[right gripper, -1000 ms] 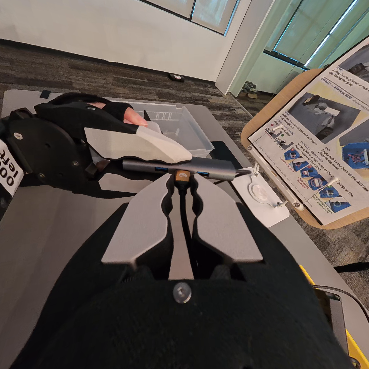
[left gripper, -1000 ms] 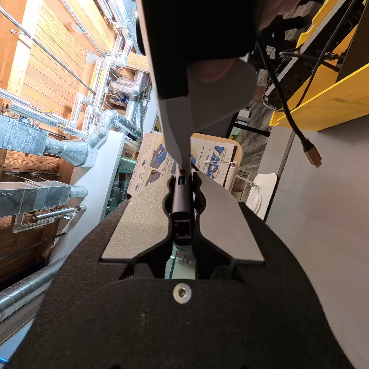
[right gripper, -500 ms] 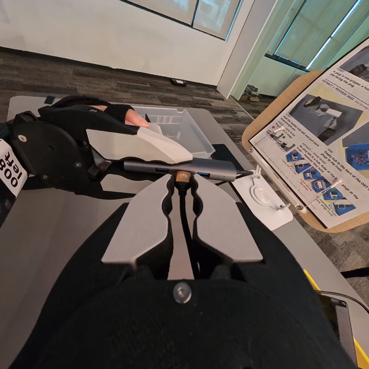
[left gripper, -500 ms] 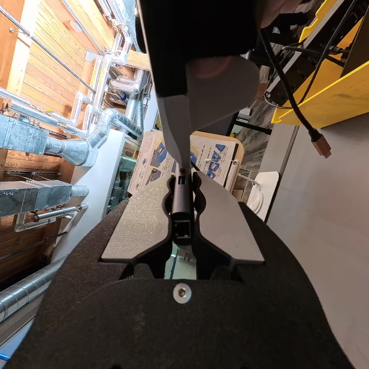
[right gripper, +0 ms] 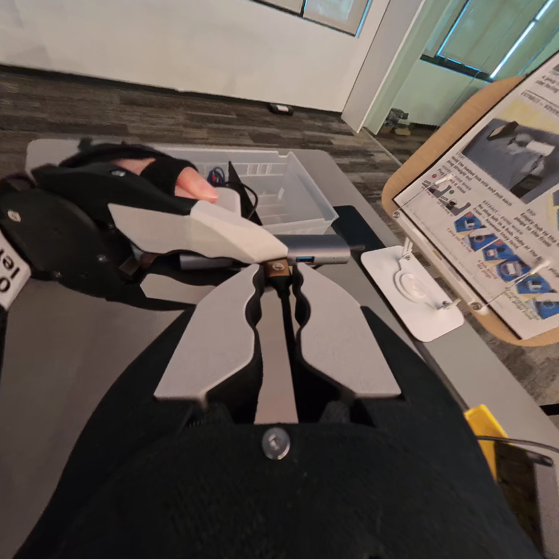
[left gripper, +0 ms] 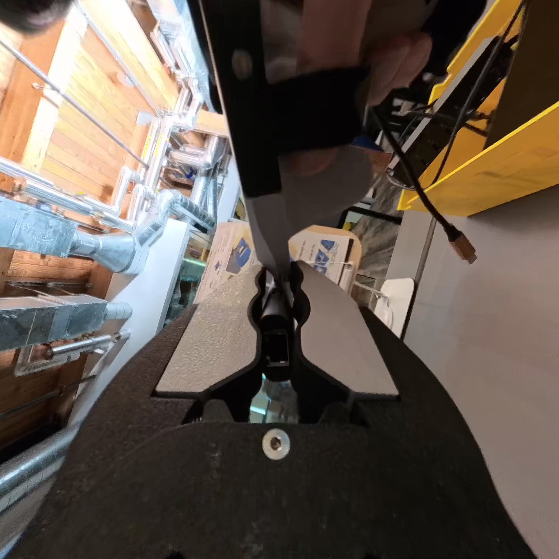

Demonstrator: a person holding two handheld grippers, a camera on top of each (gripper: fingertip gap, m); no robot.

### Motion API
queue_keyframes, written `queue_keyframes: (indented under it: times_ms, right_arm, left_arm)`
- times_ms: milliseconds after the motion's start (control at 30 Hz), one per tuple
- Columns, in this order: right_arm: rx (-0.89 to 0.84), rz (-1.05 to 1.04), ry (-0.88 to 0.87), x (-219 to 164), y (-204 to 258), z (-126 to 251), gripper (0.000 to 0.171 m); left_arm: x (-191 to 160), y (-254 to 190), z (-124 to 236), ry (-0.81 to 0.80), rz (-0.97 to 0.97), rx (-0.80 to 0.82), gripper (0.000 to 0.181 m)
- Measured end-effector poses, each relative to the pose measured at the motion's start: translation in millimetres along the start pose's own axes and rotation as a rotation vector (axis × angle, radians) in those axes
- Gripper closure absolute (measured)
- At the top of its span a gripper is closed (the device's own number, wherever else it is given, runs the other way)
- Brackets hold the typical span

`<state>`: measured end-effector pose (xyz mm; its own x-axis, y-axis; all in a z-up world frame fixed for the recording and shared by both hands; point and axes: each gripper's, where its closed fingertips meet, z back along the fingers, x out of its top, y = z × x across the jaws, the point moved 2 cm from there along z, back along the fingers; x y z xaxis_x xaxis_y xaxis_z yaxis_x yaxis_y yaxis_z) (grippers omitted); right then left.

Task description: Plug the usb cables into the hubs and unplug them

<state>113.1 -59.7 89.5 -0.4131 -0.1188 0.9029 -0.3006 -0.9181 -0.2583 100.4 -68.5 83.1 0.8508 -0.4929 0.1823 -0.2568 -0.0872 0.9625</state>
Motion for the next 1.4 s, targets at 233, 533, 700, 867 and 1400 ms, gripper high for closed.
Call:
queue_keyframes:
  times_ms: [233, 533, 700, 867, 1400]
  right_arm:
    - [0.048, -0.049, 0.040, -4.5, -3.6, 8.3, 0.154]
    - [0.067, 0.201, -0.166, 16.1, -25.9, 88.8, 0.148]
    - [0.116, 0.307, -0.303, 2.6, -42.4, 90.5, 0.146]
    - [0.244, 0.491, -0.217, -21.6, -10.6, 48.4, 0.124]
    - [0.238, 0.675, -0.355, -9.5, 25.3, 28.1, 0.151]
  left_arm:
    - [-0.8, -3.2, -2.6, -0.003, 0.052, -0.053, 0.166]
    - [6.5, 5.4, 5.2, -0.085, 0.121, -0.105, 0.166]
    - [37.9, 8.3, 25.8, -0.291, 0.224, -0.214, 0.166]
    - [52.1, 12.8, 36.9, -0.383, 0.309, -0.275, 0.166]
    - [53.7, 23.3, 46.1, -0.507, 0.525, -0.404, 0.166]
